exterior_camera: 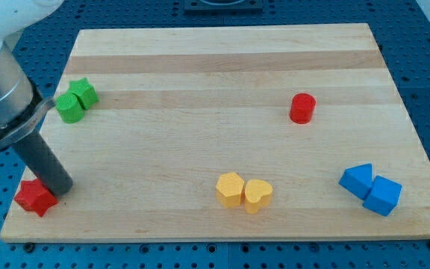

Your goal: Move your arm diagonally top right to the blue triangle

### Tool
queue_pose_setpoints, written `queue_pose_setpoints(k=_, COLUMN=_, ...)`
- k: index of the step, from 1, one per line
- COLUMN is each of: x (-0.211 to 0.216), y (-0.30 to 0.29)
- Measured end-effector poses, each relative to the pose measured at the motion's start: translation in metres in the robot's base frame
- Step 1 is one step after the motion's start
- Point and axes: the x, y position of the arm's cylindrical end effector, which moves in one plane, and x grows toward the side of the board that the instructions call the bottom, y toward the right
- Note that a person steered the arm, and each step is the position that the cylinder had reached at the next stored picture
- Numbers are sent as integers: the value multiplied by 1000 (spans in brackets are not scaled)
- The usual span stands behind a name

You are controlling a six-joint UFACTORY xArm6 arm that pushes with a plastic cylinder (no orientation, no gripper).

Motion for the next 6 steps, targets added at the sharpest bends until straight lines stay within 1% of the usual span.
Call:
queue_pose_setpoints(k=1, x=-2, y=9)
queue_pose_setpoints(k=2, x=-24, y=39)
queue_pose_setpoints(k=4, x=-40, y=161)
queue_pose_setpoints(k=6, x=-49, y=327)
